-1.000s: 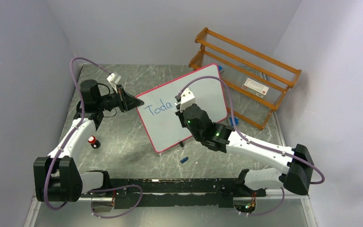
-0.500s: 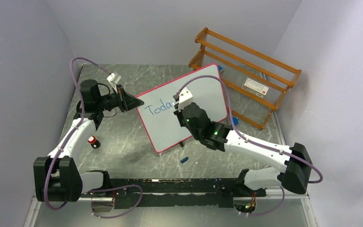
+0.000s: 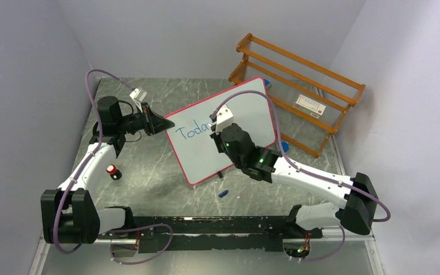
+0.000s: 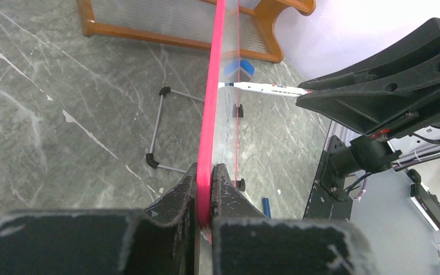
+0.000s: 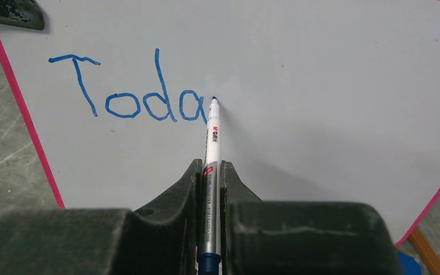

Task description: Write a sentence on the whiteboard

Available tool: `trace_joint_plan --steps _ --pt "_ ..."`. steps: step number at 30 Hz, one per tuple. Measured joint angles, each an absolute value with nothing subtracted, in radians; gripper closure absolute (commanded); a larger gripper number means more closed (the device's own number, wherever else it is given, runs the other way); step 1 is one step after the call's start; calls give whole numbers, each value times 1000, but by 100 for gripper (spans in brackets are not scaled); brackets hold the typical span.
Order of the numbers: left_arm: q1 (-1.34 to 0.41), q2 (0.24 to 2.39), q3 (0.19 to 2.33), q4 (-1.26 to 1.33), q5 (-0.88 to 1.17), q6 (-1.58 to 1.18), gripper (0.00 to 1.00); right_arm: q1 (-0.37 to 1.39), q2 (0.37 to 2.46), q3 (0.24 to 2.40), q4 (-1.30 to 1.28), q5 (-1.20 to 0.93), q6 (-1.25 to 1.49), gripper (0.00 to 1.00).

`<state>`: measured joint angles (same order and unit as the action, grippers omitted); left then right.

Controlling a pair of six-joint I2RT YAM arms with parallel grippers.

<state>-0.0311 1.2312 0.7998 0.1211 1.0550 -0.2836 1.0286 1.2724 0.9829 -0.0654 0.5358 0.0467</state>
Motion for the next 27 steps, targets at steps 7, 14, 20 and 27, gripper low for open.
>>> trace_joint_plan --steps 7,14,20,27 --pt "-31 1232 800 121 1055 -284 95 1027 1272 983 -70 534 49 100" --pt "-31 1232 800 121 1055 -284 95 1026 1262 969 -83 535 64 100" --pt "-31 1232 800 121 1055 -284 95 1025 1255 959 -90 538 68 100" --pt "-31 1232 800 121 1055 -284 95 1021 1251 954 -99 542 70 100"
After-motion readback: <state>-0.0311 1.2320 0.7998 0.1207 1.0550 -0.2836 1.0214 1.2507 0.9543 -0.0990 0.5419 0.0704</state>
